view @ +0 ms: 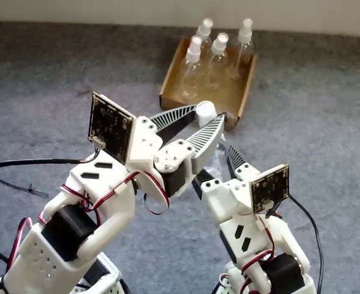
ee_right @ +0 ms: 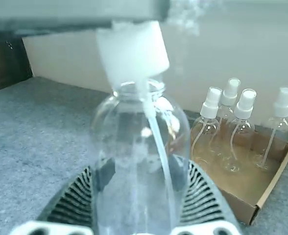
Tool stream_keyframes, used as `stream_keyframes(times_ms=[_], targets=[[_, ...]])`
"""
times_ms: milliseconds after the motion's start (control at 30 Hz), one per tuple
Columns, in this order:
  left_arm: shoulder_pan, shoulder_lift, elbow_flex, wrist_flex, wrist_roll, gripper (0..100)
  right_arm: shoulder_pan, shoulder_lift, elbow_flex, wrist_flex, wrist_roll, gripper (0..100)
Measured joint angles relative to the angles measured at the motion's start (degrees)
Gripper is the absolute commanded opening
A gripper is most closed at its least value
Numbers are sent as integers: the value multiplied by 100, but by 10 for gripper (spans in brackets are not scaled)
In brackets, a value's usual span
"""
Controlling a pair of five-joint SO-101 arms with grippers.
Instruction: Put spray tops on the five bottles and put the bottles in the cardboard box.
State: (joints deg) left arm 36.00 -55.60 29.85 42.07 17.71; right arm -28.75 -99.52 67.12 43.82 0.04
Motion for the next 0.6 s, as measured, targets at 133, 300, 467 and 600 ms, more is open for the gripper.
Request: stream_keyframes(times_ms=[133,300,467,600], targets=[[0,62,0,9,9,175,-88,-44,-26,0,0,5],[0,70,-114,9,-149,175,-158,-97,97,-9,70,5],[-26,79,-949,325,-484,176,-149,-62,167,-9,88,5],[-9,53,-1574,826,-536,176,-149,-62,167,-9,105,5]])
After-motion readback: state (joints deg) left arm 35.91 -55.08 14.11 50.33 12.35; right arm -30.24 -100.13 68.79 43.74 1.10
